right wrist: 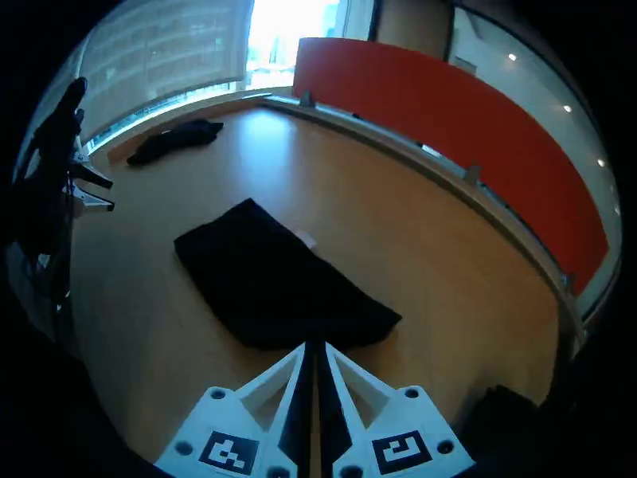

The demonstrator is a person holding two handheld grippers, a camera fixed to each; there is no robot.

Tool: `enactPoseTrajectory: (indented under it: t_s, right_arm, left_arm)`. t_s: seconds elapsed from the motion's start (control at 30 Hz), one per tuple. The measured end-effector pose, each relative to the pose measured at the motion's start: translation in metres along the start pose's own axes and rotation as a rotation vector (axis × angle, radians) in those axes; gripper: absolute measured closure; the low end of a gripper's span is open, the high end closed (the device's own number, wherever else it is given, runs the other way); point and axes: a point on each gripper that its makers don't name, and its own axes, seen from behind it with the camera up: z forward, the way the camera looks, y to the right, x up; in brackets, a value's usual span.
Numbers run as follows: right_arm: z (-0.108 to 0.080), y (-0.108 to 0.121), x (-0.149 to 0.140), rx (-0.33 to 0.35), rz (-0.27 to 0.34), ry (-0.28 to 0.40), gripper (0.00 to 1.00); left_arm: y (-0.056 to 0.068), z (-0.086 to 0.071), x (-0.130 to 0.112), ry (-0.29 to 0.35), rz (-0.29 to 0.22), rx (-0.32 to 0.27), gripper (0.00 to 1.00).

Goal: Fold towel

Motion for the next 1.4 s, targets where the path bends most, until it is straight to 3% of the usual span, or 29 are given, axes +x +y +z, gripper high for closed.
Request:
enactPoseTrajectory:
  t_s: [0.3, 0.87, 1.17, 1.4]
  right_arm:
    - [0.004, -0.006, 0.046, 0.018, -0.079, 0.055, 0.97]
    - [0.02, -0.018, 0.088, 0.062, -0.177, 0.078, 0.97]
    - [0.04, -0.053, 0.118, 0.134, -0.293, 0.076, 0.97]
    - [0.06, -0.095, 0.129, 0.208, -0.365, 0.059, 0.97]
  left_arm:
    - [0.004, -0.001, 0.004, 0.007, -0.001, -0.008, 0.1]
    - [0.003, -0.006, 0.01, 0.02, -0.011, -0.012, 0.1]
    - [0.0, -0.015, 0.009, 0.025, -0.045, -0.012, 0.1]
    - [0.002, -0.02, 0.002, 0.024, -0.078, -0.015, 0.1]
